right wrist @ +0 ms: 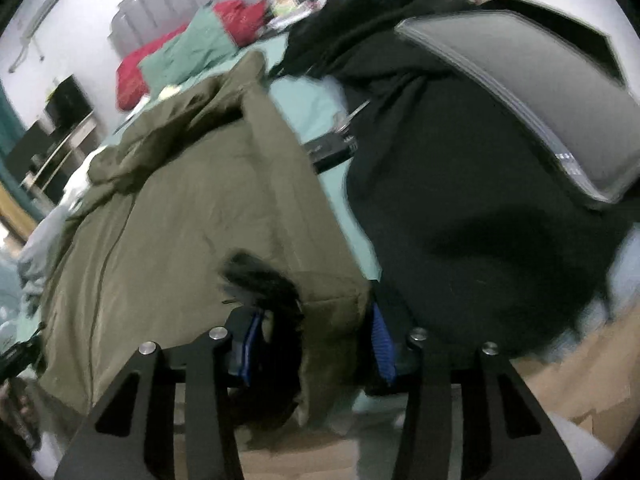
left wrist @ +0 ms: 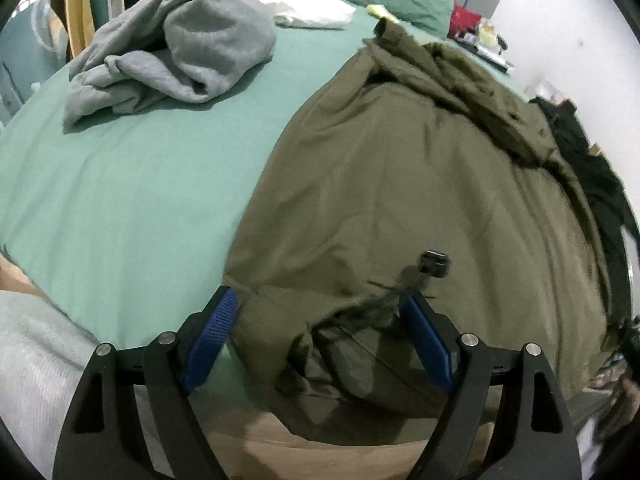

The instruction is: Fold large clothes

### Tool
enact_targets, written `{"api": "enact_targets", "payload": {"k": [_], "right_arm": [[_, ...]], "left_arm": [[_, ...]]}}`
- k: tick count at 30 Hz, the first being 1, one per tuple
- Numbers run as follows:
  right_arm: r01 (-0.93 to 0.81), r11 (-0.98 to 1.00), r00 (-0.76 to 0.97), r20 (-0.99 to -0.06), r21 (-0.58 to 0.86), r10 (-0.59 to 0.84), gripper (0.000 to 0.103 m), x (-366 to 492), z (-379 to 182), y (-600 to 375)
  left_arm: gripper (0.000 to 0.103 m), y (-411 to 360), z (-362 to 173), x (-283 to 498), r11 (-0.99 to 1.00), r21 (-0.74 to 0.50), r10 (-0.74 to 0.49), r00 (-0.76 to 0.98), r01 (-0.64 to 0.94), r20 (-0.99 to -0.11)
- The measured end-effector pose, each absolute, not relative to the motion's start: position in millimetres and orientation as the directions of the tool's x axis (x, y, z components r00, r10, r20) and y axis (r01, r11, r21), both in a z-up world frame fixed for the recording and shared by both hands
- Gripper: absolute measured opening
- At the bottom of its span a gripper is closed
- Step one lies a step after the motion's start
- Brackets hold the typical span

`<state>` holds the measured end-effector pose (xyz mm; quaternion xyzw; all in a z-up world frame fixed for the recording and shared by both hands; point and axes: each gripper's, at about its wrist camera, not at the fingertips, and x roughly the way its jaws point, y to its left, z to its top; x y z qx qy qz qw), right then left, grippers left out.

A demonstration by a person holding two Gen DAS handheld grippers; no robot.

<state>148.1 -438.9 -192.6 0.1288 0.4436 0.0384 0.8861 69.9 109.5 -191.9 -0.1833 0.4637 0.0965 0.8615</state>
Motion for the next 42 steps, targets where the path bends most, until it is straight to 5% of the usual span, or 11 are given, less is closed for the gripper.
{"api": "enact_targets", "payload": {"k": [6,7,8,11,14,21,42], "right_arm": [[0.142,0.929,0.602,-0.775,0.341,0.192,0.050,130.1,-210.1,-439.0],[0.118,0.941,0.604,-0.775,0.318,0.187,0.037,130.9,-207.9,-434.5],[0.078,0.942,0.609,-0.764,0.325,0.213,0.014,131.8,-204.8,-430.3],[0.026,0.944,0.612,-0.752,0.330,0.246,0.008,130.2,-201.4,-422.2],[-0.003,0.925,0.637,-0.712,0.381,0.295,0.007,123.7,-193.6,-420.1],[-0.018,0.834,0.722,-0.570,0.551,0.392,0.007,97.7,-164.5,-441.3],[-0.193,0.881,0.867,-0.344,0.432,0.360,0.007,-4.8,-8.7,-457.8]], "left_arm": [[0.085,100.8,-204.2,71.0,0.931,-0.152,0.048,0.525,-0.332,-0.850],[0.079,98.9,-204.2,71.6,0.935,-0.146,0.052,0.530,-0.324,-0.846],[0.059,96.9,-203.6,71.4,0.939,-0.140,0.053,0.535,-0.313,-0.843],[0.019,90.2,-201.2,69.1,0.955,-0.161,-0.001,0.543,-0.248,-0.840],[0.011,89.4,-186.6,57.7,0.954,-0.177,0.000,0.588,-0.243,-0.809],[0.008,104.3,-132.8,16.8,0.922,-0.296,-0.029,0.720,-0.248,-0.694],[0.007,97.4,41.6,-99.1,0.932,-0.334,-0.042,0.875,-0.139,-0.482]]}}
